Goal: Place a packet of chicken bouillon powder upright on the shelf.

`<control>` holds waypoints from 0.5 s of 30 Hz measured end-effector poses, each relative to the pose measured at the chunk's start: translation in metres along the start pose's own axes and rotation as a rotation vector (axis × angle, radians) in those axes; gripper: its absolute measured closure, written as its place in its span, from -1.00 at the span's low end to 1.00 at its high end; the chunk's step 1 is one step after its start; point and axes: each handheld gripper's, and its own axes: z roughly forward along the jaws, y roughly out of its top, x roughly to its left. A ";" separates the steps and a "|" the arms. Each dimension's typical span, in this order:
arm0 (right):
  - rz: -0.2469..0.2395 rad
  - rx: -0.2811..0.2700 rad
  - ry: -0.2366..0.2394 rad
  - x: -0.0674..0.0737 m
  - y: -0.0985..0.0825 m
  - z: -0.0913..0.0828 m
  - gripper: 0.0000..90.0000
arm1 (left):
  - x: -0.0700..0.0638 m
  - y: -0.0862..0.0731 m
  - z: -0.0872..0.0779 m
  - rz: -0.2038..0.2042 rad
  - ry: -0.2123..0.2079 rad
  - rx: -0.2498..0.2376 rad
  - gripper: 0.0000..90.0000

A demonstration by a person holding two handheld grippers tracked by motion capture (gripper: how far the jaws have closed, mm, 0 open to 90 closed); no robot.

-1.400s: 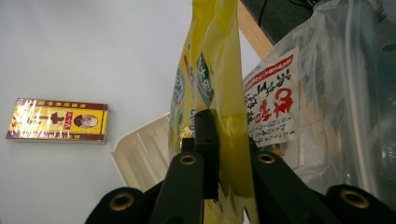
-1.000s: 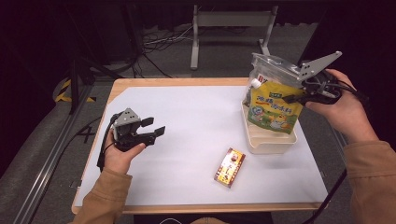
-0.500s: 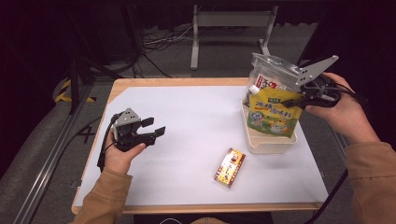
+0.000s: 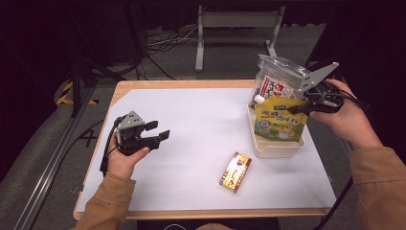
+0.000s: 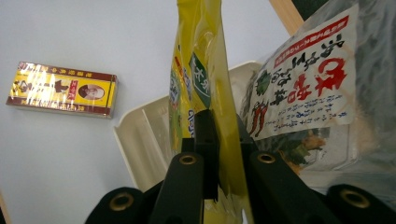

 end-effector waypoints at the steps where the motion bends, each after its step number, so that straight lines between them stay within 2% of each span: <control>1: 0.003 0.004 0.002 0.000 -0.001 0.002 0.93 | 0.000 0.000 0.000 -0.001 -0.002 0.000 -0.10; 15: 0.049 -0.001 0.020 -0.002 -0.016 0.018 0.93 | -0.001 -0.001 0.003 -0.003 -0.007 0.011 -0.10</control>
